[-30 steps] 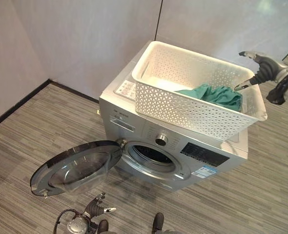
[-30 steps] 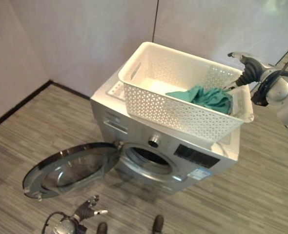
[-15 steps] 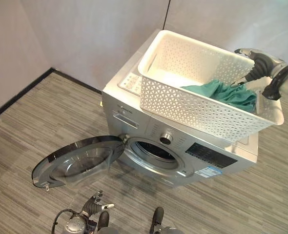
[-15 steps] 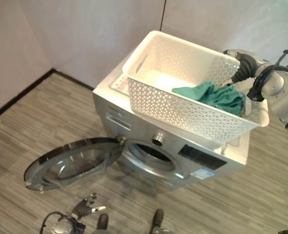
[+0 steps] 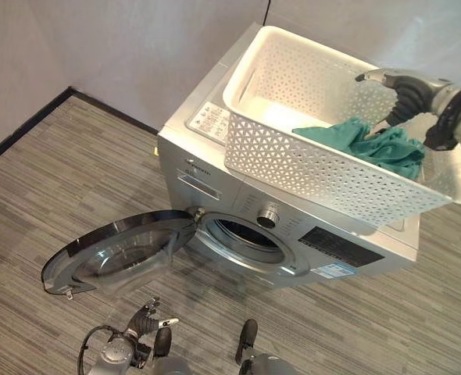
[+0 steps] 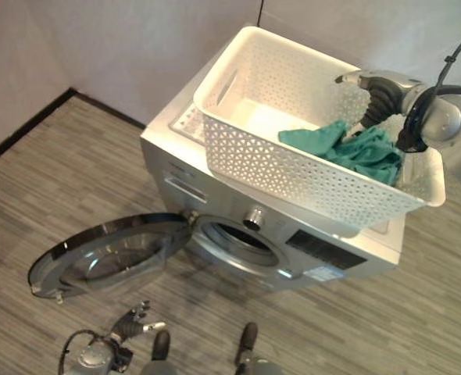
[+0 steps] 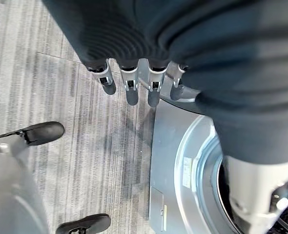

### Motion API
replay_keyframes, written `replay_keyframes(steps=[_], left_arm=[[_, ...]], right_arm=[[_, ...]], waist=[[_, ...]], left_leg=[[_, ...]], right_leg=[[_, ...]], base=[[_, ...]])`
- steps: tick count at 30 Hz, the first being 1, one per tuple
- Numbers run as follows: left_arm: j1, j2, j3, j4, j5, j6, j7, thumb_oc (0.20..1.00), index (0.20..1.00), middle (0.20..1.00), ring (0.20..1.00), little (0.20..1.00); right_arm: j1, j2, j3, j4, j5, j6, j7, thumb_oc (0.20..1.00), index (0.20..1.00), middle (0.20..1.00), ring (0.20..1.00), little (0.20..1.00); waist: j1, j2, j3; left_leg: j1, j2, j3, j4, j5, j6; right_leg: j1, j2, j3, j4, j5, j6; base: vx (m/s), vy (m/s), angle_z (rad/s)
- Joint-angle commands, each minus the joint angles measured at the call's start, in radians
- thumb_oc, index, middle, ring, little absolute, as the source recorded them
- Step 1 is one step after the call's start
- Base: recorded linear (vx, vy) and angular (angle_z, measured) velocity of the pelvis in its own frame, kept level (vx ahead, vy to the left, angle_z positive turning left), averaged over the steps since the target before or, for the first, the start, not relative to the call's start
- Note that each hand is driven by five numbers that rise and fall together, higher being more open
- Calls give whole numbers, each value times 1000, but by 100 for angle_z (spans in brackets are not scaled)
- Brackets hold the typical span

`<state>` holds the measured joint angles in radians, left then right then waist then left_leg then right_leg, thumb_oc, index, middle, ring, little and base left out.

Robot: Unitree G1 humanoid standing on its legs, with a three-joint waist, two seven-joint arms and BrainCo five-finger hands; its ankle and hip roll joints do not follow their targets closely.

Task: Grab the laundry basket,head to the washer,open it,put in the laundry and shut it.

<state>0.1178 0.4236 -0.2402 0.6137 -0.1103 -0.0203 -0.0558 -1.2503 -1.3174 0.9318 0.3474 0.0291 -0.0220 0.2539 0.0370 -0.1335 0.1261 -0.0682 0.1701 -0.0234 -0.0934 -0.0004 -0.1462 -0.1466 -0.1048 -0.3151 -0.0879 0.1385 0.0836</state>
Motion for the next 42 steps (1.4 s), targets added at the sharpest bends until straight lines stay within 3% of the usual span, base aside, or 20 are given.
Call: replay_keyframes(steps=[1,5,12,28,42], left_arm=[[-34,23,-19,11,3,-30,-6,1000,1000,1000,1000,1000],[-36,30,-15,-8,-2,-32,-7,1000,1000,1000,1000,1000],[-38,33,-19,-10,-4,-28,-6,1000,1000,1000,1000,1000],[-32,33,-36,-57,-42,-42,-1,1000,1000,1000,1000,1000],[-56,48,-65,-86,-43,-56,2,1000,1000,1000,1000,1000]], right_arm=[[-68,-125,37,-53,59,12,37,1000,1000,1000,1000,1000],[-55,-154,71,-78,52,12,67,1000,1000,1000,1000,1000],[6,-125,39,-49,38,24,88,1000,1000,1000,1000,1000],[93,-49,32,53,-63,20,118,1000,1000,1000,1000,1000],[118,16,81,38,1,44,194,1000,1000,1000,1000,1000]], waist=[[2,-46,-6],[1,-60,2],[5,-65,23],[14,-28,63],[19,-5,99]], left_leg=[[-6,18,8,42,-48,37],[-10,20,5,48,-51,37],[-22,19,4,51,-49,39],[-42,16,-3,33,-27,40],[-126,7,-10,9,19,35]], right_leg=[[87,-80,4,95,-174,83],[86,-77,5,96,-173,83],[70,-78,12,101,-172,84],[33,-81,19,105,-166,83],[-34,-85,23,74,-133,87]], base=[[0,0,0],[-2,-2,-2],[-4,0,0],[-6,0,0],[-35,1,1]])
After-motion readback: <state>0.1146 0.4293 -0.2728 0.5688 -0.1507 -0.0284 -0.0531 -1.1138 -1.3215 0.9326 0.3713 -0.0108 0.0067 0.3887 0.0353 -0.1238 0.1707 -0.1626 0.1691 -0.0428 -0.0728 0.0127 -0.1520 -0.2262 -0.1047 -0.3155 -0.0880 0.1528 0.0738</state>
